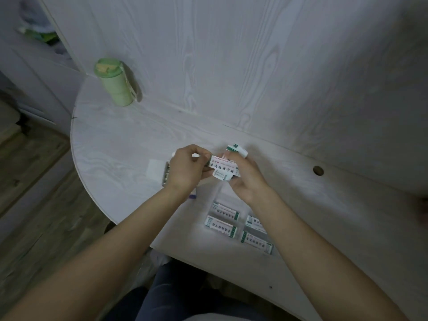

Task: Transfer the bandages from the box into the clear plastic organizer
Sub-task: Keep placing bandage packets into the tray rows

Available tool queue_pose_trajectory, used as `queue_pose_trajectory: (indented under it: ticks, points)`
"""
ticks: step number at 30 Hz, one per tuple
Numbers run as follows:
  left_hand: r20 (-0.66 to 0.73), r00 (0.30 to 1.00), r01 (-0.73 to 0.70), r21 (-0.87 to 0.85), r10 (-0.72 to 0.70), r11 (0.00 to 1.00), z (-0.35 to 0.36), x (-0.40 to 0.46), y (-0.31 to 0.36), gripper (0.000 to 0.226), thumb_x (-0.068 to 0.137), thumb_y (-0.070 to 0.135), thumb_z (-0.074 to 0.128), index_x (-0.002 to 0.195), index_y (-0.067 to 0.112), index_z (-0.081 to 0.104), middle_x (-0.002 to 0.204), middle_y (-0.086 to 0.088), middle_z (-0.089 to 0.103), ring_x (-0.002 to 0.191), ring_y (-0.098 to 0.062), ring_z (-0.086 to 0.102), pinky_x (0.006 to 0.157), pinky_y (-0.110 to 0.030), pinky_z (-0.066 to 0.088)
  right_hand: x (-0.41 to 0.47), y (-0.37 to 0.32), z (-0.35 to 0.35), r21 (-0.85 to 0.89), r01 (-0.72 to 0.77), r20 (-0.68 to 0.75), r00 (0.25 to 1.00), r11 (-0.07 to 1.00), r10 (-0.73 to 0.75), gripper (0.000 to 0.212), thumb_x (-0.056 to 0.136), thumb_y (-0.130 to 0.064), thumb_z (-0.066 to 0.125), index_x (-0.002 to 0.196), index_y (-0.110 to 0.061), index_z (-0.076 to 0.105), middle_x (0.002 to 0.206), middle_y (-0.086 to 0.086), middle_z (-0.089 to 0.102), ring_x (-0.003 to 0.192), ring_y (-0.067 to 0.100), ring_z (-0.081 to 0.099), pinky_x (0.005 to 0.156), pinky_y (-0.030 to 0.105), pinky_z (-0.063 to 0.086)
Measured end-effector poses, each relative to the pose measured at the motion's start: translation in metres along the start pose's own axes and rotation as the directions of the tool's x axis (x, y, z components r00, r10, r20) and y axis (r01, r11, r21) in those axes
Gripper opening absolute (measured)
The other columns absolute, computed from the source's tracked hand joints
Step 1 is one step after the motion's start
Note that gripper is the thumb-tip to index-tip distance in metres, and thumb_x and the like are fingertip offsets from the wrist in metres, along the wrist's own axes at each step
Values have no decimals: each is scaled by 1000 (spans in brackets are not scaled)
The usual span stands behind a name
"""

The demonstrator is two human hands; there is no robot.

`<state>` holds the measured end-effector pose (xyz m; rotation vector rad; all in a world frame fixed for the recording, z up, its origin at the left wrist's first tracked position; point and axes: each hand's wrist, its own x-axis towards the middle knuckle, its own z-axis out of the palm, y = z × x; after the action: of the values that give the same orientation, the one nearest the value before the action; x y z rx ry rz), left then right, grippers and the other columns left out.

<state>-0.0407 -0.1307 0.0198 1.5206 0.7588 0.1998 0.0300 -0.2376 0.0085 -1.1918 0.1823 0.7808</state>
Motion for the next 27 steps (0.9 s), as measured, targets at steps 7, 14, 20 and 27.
queue_pose_trajectory:
  ticks: [7, 14, 20, 27]
  points:
    - [48, 998, -39, 54, 37, 998, 7, -3, -12, 12, 97, 7, 48, 93, 2, 58, 76, -4, 67, 55, -9, 68, 57, -22, 58, -4, -2, -39, -26, 24, -104, 994, 999, -26, 18, 93, 0, 43, 80, -7, 54, 63, 4, 45, 48, 11, 44, 48, 23, 39]
    - [120, 990, -81, 85, 71, 993, 21, -10, -46, 18, 96, 5, 49, 80, 11, 55, 76, -7, 66, 59, -6, 68, 58, -18, 55, -19, 19, -73, -698, 51, -8, 997, 715, -79, 7, 88, -13, 66, 86, -7, 61, 60, 0, 44, 48, 10, 37, 45, 22, 32]
    - [308, 932, -333, 527, 190, 782, 24, -16, -72, 15, 93, 2, 51, 96, 13, 60, 82, -6, 66, 70, -14, 63, 65, -16, 49, -15, 41, -93, -883, -8, -67, 992, 469, -109, 41, 88, -15, 61, 55, -15, 38, 51, 0, 37, 47, 15, 34, 51, 28, 25]
    - [374, 914, -402, 786, 156, 469, 30, -8, -92, 21, 97, 14, 43, 109, 21, 59, 101, -7, 69, 88, -27, 62, 67, -37, 51, -6, 50, -89, -995, -25, -33, 996, 92, -86, 25, 90, -26, 63, 72, -8, 57, 66, 6, 58, 62, 23, 57, 53, 28, 38]
